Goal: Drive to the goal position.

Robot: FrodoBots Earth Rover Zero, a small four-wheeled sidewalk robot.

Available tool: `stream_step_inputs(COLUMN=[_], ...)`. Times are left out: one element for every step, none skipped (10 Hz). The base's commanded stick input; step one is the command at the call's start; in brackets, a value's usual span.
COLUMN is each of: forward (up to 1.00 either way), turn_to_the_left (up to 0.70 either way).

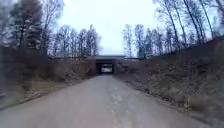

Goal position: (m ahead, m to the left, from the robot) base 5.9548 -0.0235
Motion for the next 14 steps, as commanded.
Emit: stream_step_inputs(forward=[1.0,1.0,1.0,1.0,1.0,1.0,1.0,1.0,1.0,1.0,1.0,1.0,1.0,1.0], turn_to_the_left=[0.0,0.0,0.0,0.0,0.0,0.0,0.0,0.0,0.0,0.0,0.0,0.0,0.0,0.0])
